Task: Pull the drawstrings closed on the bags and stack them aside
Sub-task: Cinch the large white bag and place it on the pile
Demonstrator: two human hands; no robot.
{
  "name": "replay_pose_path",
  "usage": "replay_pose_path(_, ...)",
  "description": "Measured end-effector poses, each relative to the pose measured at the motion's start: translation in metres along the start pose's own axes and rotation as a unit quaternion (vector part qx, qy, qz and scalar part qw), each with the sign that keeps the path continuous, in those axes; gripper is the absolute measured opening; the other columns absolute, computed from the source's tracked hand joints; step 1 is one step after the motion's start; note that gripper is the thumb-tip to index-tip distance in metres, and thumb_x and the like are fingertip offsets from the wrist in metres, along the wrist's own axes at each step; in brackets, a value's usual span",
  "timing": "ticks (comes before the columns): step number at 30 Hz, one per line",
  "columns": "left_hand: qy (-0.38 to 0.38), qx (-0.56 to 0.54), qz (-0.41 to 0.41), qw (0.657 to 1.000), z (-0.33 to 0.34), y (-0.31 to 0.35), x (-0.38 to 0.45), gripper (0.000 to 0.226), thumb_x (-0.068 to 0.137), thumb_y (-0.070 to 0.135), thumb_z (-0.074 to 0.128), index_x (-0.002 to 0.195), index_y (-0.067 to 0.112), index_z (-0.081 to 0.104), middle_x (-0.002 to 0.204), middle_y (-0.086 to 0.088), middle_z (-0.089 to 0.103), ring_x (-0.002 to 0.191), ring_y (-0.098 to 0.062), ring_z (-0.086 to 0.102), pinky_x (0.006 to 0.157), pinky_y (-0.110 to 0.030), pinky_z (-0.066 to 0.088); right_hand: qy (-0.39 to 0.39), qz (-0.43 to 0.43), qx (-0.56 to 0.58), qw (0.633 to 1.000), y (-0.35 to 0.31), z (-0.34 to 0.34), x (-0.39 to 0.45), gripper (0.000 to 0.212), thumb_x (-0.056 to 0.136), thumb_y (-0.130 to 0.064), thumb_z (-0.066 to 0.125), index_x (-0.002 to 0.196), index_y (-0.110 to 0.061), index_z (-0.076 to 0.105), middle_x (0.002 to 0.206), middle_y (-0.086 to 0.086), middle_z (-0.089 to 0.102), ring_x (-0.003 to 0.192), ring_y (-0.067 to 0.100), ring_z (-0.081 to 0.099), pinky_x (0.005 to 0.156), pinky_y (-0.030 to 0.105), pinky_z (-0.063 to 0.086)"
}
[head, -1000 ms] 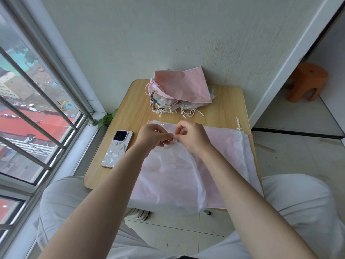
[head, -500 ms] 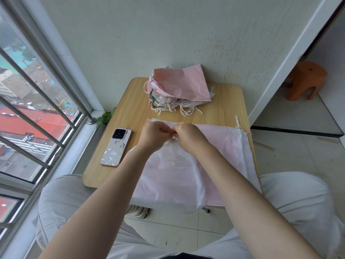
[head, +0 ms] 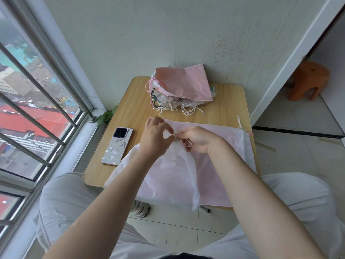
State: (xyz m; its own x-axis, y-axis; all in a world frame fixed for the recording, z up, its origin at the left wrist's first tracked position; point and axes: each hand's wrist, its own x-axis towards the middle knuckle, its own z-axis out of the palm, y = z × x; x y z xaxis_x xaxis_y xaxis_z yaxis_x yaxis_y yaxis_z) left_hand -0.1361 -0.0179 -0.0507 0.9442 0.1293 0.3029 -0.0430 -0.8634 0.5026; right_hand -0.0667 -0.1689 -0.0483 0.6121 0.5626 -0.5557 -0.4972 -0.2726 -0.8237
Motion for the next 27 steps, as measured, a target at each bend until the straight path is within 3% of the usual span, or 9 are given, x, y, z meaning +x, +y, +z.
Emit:
replay_pose_path(4, 0.035, 0.082, 0.010, 0.996, 0.005, 0.007, -0.006, 0.009, 0.074, 0.031, 0.077, 0.080, 0.023, 0.076, 0.094, 0.001, 0.060, 0.096, -0.025, 0.053, 0.077, -0.031, 0.041, 0.007, 0.024, 0.061, 0.998, 0.005, 0.001, 0.001, 0.015, 0.096, -0.010, 0.055, 0.082, -0.010, 0.061, 0.071, 0.004, 0.048, 0.062, 0.014, 0.041, 0.061, 0.027, 0.033)
replay_pose_path(10, -0.013, -0.003, -0.095, 0.995, 0.004, 0.016, -0.008, 0.018, 0.085, 0.036, 0.070, 0.093, 0.022, 0.079, 0.089, 0.003, 0.066, 0.077, -0.007, 0.052, 0.059, -0.020, 0.031, 0.052, -0.002, 0.063, 0.997, 0.007, 0.002, -0.002, 0.003, 0.090, -0.006, 0.064, 0.088, -0.006, 0.066, 0.081, 0.010, 0.060, 0.080, 0.022, 0.054, 0.069, 0.031, 0.039)
replay_pose_path(13, -0.026, -0.084, -0.149, 0.985, 0.001, 0.015, -0.006, 0.014, 0.086, 0.028, 0.071, 0.092, 0.019, 0.079, 0.089, 0.003, 0.074, 0.071, -0.005, 0.056, 0.061, -0.018, 0.038, 0.060, -0.025, 0.067, 0.996, 0.004, 0.003, -0.008, 0.007, 0.088, 0.000, 0.065, 0.088, -0.006, 0.068, 0.077, 0.007, 0.064, 0.069, 0.015, 0.056, 0.060, 0.023, 0.042)
replay_pose_path(17, -0.051, -0.206, -0.245, 0.946, -0.010, 0.016, -0.002, 0.011, 0.084, 0.022, 0.069, 0.081, 0.014, 0.076, 0.071, 0.005, 0.070, 0.062, -0.015, 0.062, 0.066, -0.030, 0.054, 0.141, -0.067, -0.019, 0.988, 0.005, -0.001, -0.009, 0.012, 0.085, -0.004, 0.071, 0.097, -0.003, 0.072, 0.088, 0.011, 0.068, 0.080, 0.020, 0.061, 0.075, 0.029, 0.051)
replay_pose_path(20, -0.140, -0.262, -0.278, 0.913, -0.019, 0.017, 0.006, 0.020, 0.089, 0.019, 0.059, 0.078, 0.003, 0.064, 0.070, -0.002, 0.054, 0.061, -0.017, 0.047, 0.060, -0.030, 0.042, 0.194, -0.085, -0.094, 0.973, 0.007, -0.001, -0.008, 0.011, 0.083, -0.011, 0.074, 0.092, -0.005, 0.073, 0.076, 0.005, 0.065, 0.068, 0.013, 0.056, 0.064, 0.021, 0.048)
replay_pose_path(23, -0.223, -0.286, -0.274, 0.891, -0.028, 0.019, 0.013, 0.028, 0.094, 0.017, 0.048, 0.066, 0.013, 0.047, 0.066, -0.001, 0.040, 0.058, -0.017, 0.034, 0.052, -0.026, 0.031, 0.215, -0.108, -0.137, 0.961, 0.006, 0.001, -0.008, 0.007, 0.082, -0.014, 0.075, 0.084, -0.008, 0.073, 0.065, -0.001, 0.061, 0.059, 0.010, 0.051, 0.064, 0.022, 0.045)
replay_pose_path(25, -0.240, -0.268, -0.277, 0.891, -0.030, 0.014, 0.015, 0.032, 0.096, 0.021, 0.046, 0.065, 0.014, 0.044, 0.062, 0.001, 0.037, 0.056, -0.017, 0.030, 0.051, -0.025, 0.027, 0.232, -0.118, -0.168, 0.951, 0.007, -0.001, -0.008, 0.010, 0.082, -0.017, 0.075, 0.083, -0.008, 0.072, 0.064, -0.001, 0.061, 0.060, 0.011, 0.053, 0.069, 0.028, 0.048)
replay_pose_path(27, -0.242, -0.179, -0.266, 0.916, -0.029, 0.005, 0.017, 0.034, 0.096, 0.033, 0.048, 0.070, 0.011, 0.051, 0.065, -0.002, 0.042, 0.058, -0.018, 0.035, 0.054, -0.028, 0.030, 0.269, -0.123, -0.210, 0.932, 0.006, -0.006, -0.008, 0.014, 0.082, -0.021, 0.076, 0.082, -0.009, 0.070, 0.069, -0.002, 0.063, 0.067, 0.013, 0.056, 0.073, 0.029, 0.049)
